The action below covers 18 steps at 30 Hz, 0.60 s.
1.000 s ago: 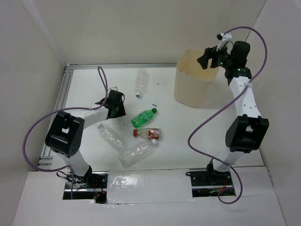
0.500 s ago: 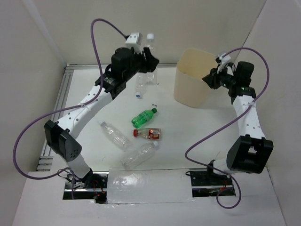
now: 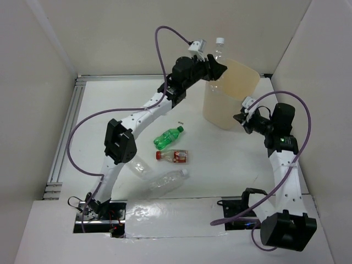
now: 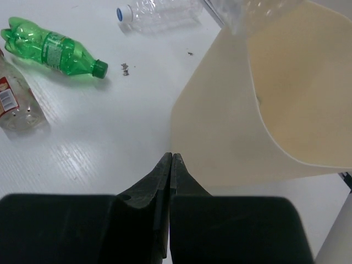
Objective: Put the plastic bottles in the bin
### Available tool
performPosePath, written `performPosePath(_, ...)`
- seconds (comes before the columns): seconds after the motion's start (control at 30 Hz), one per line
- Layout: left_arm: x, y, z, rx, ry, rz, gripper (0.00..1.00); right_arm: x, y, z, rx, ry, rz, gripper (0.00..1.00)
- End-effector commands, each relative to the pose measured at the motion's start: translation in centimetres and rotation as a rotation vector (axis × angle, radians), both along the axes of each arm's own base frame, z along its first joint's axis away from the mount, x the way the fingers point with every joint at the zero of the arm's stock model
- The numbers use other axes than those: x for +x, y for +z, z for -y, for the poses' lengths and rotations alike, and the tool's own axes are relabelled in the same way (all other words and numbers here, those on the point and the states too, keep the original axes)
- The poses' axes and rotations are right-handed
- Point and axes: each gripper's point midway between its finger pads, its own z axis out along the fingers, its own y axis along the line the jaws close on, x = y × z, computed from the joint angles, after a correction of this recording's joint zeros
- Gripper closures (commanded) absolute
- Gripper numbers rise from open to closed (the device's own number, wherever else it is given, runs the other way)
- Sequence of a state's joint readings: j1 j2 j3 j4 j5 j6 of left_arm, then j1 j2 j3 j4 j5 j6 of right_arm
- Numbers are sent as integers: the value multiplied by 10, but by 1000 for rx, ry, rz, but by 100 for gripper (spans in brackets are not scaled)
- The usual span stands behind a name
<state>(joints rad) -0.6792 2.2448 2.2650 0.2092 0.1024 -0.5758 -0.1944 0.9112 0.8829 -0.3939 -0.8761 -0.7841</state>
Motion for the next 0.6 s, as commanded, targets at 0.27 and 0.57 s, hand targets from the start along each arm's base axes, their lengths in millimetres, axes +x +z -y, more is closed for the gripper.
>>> performPosePath(0.27, -13, 75, 15, -264, 16, 109, 97, 3, 6, -2, 16, 83, -41, 94)
performPosePath(0.57, -1, 55, 31, -335, 151, 74, 85, -33, -25, -22, 66, 118, -121, 90)
